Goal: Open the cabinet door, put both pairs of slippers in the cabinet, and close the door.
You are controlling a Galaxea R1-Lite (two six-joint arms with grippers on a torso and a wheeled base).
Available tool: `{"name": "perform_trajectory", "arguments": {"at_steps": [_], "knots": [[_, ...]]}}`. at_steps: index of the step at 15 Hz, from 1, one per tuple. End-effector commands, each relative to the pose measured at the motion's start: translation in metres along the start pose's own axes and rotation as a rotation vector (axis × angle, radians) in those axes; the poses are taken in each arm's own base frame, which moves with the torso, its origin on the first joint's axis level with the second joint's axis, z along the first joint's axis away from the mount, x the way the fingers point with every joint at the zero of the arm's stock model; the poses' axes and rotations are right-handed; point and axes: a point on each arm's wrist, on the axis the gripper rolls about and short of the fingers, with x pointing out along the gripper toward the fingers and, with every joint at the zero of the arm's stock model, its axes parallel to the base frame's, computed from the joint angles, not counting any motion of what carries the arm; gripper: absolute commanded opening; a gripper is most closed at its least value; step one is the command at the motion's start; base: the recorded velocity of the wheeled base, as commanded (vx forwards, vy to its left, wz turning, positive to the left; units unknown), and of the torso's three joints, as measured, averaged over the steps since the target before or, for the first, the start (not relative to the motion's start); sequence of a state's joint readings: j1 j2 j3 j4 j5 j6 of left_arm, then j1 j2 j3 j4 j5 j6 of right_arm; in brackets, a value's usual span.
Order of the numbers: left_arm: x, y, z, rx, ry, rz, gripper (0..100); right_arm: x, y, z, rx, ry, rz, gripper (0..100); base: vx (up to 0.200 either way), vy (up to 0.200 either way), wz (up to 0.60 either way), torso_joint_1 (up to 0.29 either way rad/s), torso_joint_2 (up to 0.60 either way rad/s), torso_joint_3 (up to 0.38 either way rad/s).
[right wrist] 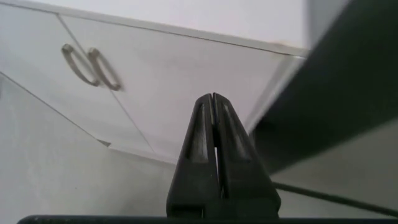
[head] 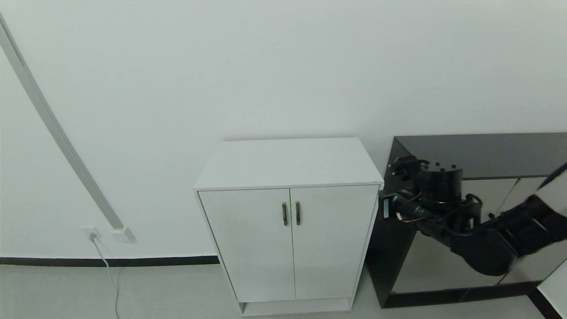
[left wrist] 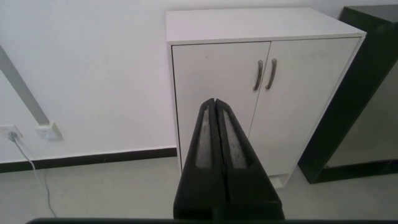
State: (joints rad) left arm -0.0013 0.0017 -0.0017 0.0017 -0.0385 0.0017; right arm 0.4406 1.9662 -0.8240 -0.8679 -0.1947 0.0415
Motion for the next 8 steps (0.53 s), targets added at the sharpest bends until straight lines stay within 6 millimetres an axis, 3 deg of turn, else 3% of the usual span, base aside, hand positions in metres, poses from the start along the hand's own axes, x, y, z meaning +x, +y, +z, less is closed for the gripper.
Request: {"name": "perform_trajectory", "arguments": {"at_steps": [1,4,8], "knots": [[0.000,0.000,0.000,0.000,0.001,0.000,0,-0.048,-0.029,0.019,0.023,-0.055,-0.064,0,0.000,0.000,0.00,0.000,0.00,0.000],[0.000,0.000,0.000,0.000,0.001,0.000,0,-0.091,-0.062,0.009,0.010,-0.037,-0.205,0,0.000,0.000,0.00,0.000,0.00,0.000],[0.000,0.000,0.000,0.000,0.001,0.000,0,-0.144,-0.088,0.002,-0.013,-0.063,-0.314,0,0.000,0.000,0.00,0.000,0.00,0.000]]}}
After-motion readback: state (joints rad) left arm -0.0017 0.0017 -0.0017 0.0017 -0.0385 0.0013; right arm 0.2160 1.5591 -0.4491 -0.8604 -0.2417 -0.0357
